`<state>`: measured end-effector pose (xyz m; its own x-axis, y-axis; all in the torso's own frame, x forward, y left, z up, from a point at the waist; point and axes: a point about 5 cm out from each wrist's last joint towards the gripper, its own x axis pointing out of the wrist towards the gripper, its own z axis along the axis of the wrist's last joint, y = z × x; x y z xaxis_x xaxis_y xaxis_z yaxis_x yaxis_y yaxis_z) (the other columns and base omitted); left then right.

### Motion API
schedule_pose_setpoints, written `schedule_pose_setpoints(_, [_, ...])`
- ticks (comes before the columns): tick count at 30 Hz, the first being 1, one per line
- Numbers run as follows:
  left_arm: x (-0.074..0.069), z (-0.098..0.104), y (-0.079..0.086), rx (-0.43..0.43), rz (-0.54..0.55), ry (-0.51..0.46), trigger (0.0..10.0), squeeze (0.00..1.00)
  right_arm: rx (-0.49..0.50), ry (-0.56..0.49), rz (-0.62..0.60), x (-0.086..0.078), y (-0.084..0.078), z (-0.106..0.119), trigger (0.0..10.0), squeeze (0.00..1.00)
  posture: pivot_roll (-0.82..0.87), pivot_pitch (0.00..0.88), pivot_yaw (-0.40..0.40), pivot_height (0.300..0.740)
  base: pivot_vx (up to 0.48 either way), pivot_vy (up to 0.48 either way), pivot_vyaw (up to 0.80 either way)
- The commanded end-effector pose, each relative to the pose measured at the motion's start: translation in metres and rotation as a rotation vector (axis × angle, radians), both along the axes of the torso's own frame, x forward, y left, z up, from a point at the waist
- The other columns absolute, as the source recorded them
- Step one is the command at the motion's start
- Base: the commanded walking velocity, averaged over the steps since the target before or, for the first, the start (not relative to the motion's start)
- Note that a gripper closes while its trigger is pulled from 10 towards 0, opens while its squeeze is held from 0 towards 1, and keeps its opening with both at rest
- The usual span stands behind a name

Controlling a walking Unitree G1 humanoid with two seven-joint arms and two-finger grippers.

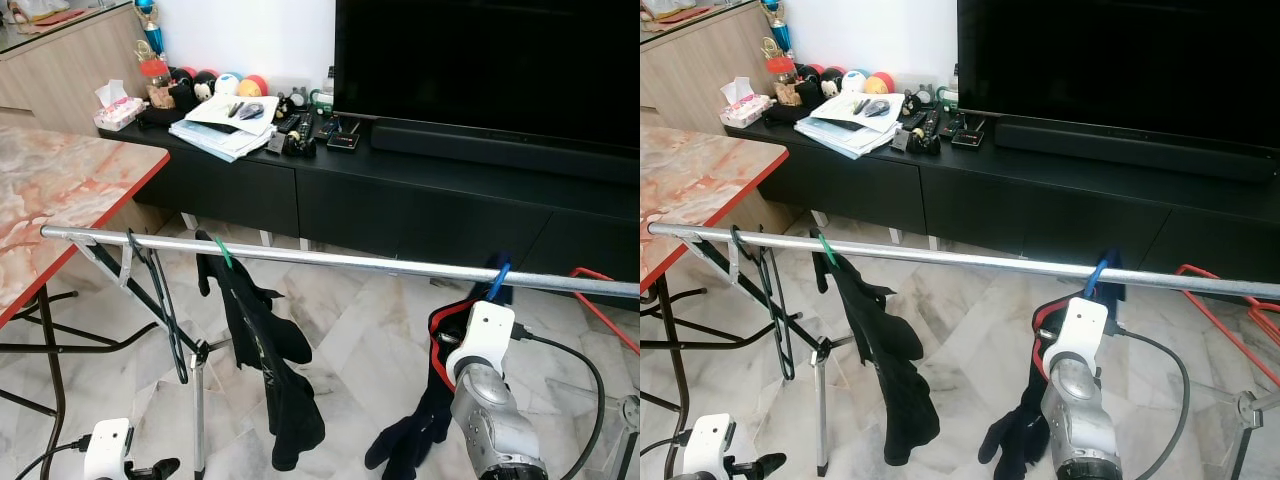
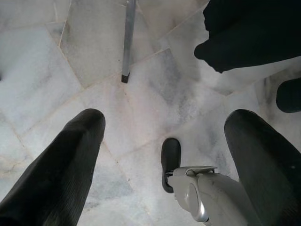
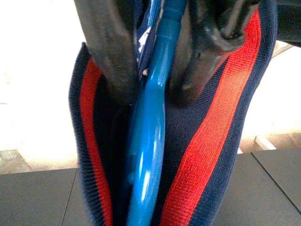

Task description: Hang hanger

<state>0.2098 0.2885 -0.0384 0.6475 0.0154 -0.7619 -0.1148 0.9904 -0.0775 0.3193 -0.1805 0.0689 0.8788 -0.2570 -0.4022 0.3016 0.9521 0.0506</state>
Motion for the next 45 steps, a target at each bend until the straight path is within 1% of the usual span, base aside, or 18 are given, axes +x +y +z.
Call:
schedule_pose_setpoints(1, [-0.006,-0.001,0.005,0.008,0.009,0.021,10.0,0.00,-0.007,0.007,-0.006,0.000,-0.001,-0.002,0.0,0.00,0.05,0.100,0.070,0.740,0.000,0.000,0.00])
schedule_pose_setpoints(8, [-0.006,-0.001,0.005,0.007,0.005,0.021,10.0,0.00,-0.015,-0.061,-0.049,0.003,-0.006,0.005,0.0,0.00,0.05,0.100,0.070,0.740,0.000,0.000,0.00])
schedule_pose_setpoints(11, [-0.006,-0.001,0.005,0.007,0.006,0.021,10.0,0.00,-0.032,-0.079,-0.039,0.004,-0.005,0.007,0.0,0.00,0.05,0.100,0.070,0.740,0.000,0.000,0.00])
schedule_pose_setpoints(17, [-0.006,-0.001,0.005,0.010,0.005,0.023,10.0,0.00,-0.036,-0.091,-0.029,0.005,-0.003,0.007,0.0,0.00,0.05,0.099,0.071,0.740,0.000,0.000,0.00])
schedule_pose_setpoints(20, [-0.006,-0.001,0.006,0.013,0.004,0.026,10.0,0.00,-0.070,-0.119,-0.024,0.004,-0.003,0.008,0.0,0.00,0.05,0.098,0.070,0.740,0.000,0.000,0.00])
schedule_pose_setpoints(24, [-0.007,-0.002,0.006,0.013,0.003,0.026,10.0,0.00,-0.081,-0.160,-0.024,0.000,-0.003,0.011,0.0,0.00,0.05,0.099,0.069,0.740,0.000,0.000,0.00])
schedule_pose_setpoints(25, [-0.007,-0.002,0.006,0.013,0.004,0.026,10.0,0.00,-0.094,-0.177,-0.022,-0.003,-0.003,0.012,0.0,0.00,0.05,0.098,0.068,0.740,0.000,0.000,0.00])
schedule_pose_setpoints(26, [-0.007,-0.002,0.006,0.013,0.005,0.026,10.0,0.00,-0.123,-0.209,-0.016,-0.010,-0.003,0.013,0.0,0.00,0.04,0.099,0.068,0.740,0.000,0.000,0.00])
schedule_pose_setpoints(28, [-0.007,-0.002,0.006,0.013,0.005,0.027,10.0,0.00,-0.145,-0.218,-0.019,-0.016,-0.004,0.013,0.0,0.00,0.04,0.099,0.068,0.740,0.000,0.000,0.00])
schedule_pose_setpoints(29, [-0.008,-0.002,0.006,0.014,0.004,0.028,10.0,0.00,-0.155,-0.217,-0.031,-0.023,-0.005,0.011,0.0,0.00,0.04,0.100,0.067,0.740,0.000,0.000,0.00])
schedule_pose_setpoints(32, [-0.008,-0.002,0.006,0.017,0.002,0.029,10.0,0.00,-0.154,-0.212,-0.051,-0.036,-0.008,0.005,0.0,0.00,0.04,0.101,0.067,0.740,0.000,0.000,0.00])
schedule_pose_setpoints(35, [-0.008,-0.002,0.006,0.019,0.002,0.030,10.0,0.00,-0.151,-0.211,-0.055,-0.045,-0.009,0.002,0.0,0.00,0.03,0.100,0.065,0.740,0.000,0.000,0.00])
schedule_pose_setpoints(36, [-0.008,-0.002,0.007,0.022,0.002,0.028,10.0,0.00,-0.129,-0.221,-0.033,-0.052,-0.006,-0.001,0.0,0.00,0.03,0.098,0.065,0.740,0.000,0.000,0.00])
schedule_pose_setpoints(38, [-0.009,-0.002,0.007,0.025,0.001,0.027,10.0,0.00,-0.116,-0.232,0.004,-0.058,-0.002,-0.004,0.0,0.00,0.03,0.097,0.064,0.740,0.000,0.000,0.00])
schedule_pose_setpoints(40, [-0.009,-0.002,0.006,0.025,0.001,0.028,10.0,0.00,-0.116,-0.234,0.013,-0.060,-0.001,-0.005,0.0,0.00,0.03,0.097,0.064,0.740,0.000,0.000,0.00])
schedule_pose_setpoints(43, [-0.009,-0.002,0.008,0.044,0.007,0.024,10.0,0.00,-0.105,-0.202,0.017,-0.065,0.000,-0.012,0.0,0.00,0.03,0.087,0.062,0.740,0.000,0.000,0.00])
schedule_pose_setpoints(45, [-0.010,-0.002,0.009,0.062,0.020,0.020,10.0,0.00,-0.088,-0.189,-0.001,-0.067,0.000,-0.015,8.9,0.00,0.02,0.078,0.062,0.740,0.000,0.000,0.00])
